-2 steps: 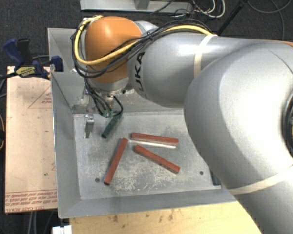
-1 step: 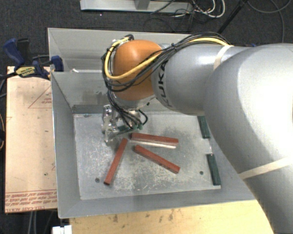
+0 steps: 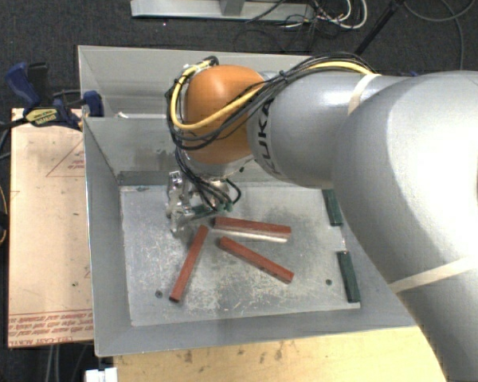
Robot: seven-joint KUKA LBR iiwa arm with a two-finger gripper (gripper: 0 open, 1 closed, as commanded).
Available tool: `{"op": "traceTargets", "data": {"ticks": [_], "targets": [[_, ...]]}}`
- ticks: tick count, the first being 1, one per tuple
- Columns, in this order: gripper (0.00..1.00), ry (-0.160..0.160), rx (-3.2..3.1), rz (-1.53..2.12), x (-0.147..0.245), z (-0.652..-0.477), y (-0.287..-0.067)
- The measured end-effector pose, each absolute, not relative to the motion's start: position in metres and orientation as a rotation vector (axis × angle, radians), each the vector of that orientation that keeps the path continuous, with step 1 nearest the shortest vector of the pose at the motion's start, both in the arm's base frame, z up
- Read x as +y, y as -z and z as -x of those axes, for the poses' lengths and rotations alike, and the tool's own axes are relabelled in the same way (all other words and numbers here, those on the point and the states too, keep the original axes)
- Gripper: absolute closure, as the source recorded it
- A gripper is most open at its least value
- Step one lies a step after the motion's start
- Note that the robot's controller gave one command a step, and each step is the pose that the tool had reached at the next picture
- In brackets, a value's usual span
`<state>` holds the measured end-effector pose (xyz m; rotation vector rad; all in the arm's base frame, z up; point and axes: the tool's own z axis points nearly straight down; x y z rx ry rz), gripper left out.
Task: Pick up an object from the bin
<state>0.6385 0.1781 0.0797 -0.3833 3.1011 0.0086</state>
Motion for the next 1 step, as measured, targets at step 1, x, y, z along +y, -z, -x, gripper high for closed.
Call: {"op": "traceTargets", "data": {"ticks": [1], "targets": [[1.0, -0.002, 3.112, 0.428, 0.1723, -0.6407, -0.1074]]}}
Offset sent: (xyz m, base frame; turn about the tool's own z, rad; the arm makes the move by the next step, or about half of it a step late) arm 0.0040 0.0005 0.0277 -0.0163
